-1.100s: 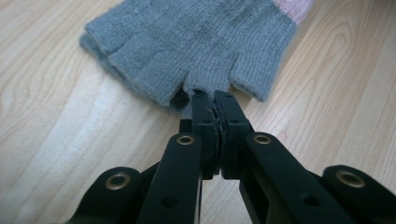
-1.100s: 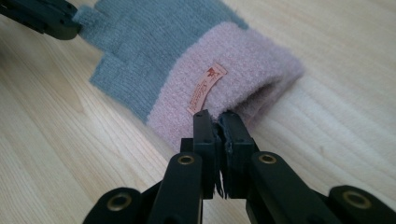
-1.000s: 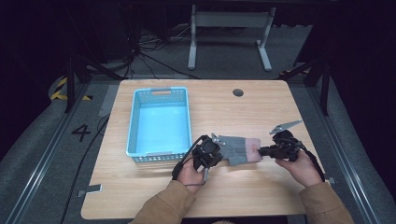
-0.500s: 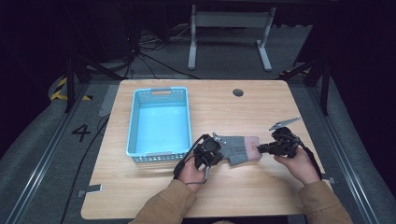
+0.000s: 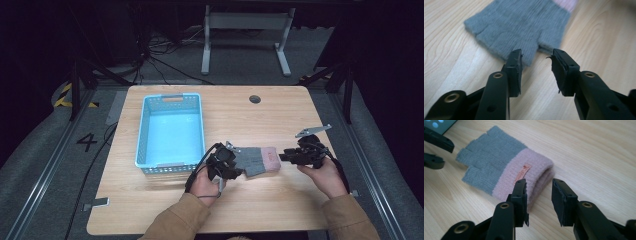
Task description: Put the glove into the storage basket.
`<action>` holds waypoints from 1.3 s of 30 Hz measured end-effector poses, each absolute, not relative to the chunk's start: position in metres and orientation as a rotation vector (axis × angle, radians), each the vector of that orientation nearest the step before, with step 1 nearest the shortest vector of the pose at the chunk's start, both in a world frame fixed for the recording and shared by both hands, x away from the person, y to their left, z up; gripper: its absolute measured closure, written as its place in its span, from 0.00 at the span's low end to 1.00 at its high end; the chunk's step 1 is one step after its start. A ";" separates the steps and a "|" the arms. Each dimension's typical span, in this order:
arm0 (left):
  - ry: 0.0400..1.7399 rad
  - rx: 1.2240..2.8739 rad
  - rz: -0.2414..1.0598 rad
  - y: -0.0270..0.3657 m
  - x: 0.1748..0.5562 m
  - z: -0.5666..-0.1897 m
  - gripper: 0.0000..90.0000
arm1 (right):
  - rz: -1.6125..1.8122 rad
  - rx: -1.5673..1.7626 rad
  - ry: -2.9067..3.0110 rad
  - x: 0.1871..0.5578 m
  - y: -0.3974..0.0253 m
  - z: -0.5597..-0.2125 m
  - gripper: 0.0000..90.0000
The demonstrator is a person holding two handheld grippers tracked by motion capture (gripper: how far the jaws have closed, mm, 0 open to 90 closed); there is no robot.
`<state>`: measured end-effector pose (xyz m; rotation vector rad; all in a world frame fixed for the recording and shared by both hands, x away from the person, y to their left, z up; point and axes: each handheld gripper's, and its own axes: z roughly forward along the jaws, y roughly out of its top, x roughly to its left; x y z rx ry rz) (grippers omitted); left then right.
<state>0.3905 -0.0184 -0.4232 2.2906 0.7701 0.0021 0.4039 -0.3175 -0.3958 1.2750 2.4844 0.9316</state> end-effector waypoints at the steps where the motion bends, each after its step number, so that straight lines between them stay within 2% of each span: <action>1: 0.764 2.276 0.020 -0.018 0.388 -0.420 0.64 | 0.936 1.271 2.470 0.403 -0.319 -0.395 0.70; 5: 0.734 2.252 0.057 -0.018 0.385 -0.409 0.58 | 0.947 1.248 2.442 0.397 -0.328 -0.390 0.68; 17: 0.723 2.226 0.090 -0.025 0.398 -0.397 0.50 | 0.931 1.168 2.437 0.376 -0.342 -0.396 0.60; 20: 0.729 2.226 0.088 -0.032 0.404 -0.398 0.49 | 0.956 1.162 2.434 0.369 -0.348 -0.400 0.56; 30: 0.727 2.272 0.026 -0.050 0.423 -0.409 0.45 | 0.997 1.188 2.442 0.368 -0.350 -0.410 0.55; 36: 0.743 2.303 0.030 -0.057 0.435 -0.425 0.33 | 1.035 1.189 2.443 0.371 -0.350 -0.409 0.55; 39: 0.730 2.311 0.023 -0.059 0.436 -0.429 0.31 | 1.050 1.192 2.435 0.372 -0.351 -0.408 0.55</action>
